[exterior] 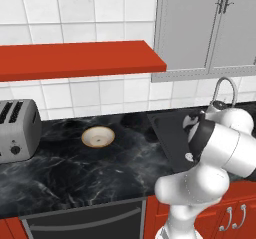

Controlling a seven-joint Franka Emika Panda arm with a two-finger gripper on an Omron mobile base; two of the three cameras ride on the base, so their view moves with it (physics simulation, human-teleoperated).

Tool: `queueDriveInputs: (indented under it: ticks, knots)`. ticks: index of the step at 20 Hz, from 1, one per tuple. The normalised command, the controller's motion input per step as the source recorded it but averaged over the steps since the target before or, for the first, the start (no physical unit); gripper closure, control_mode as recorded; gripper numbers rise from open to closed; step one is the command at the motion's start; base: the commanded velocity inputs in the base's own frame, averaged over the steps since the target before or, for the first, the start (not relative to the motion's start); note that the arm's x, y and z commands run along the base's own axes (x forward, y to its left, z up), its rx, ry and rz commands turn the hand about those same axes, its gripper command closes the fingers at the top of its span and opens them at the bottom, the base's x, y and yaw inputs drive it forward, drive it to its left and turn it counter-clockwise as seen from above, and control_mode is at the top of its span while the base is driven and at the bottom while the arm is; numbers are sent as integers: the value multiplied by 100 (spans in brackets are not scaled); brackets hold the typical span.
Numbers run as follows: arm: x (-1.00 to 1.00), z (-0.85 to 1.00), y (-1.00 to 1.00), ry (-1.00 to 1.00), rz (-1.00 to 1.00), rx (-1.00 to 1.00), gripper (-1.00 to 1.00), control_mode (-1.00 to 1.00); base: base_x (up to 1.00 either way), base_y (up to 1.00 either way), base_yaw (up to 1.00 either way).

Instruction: Rinse each bowl for a few seconds and place them down in the sink or on the counter.

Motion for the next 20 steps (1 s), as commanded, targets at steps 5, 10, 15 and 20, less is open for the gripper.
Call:
queueDriveInputs:
  ticks: [5, 10, 15, 20]
  knots:
    - [0, -32, 0, 0, 3, 6, 100, -100, 0, 0, 0]
    - [6, -25, 0, 0, 3, 6, 100, -100, 0, 0, 0]
    - [15, -31, 6, 1, 2, 3, 100, -100, 0, 0, 0]
    - [18, -39, 9, 2, 2, 0, 100, -100, 0, 0, 0]
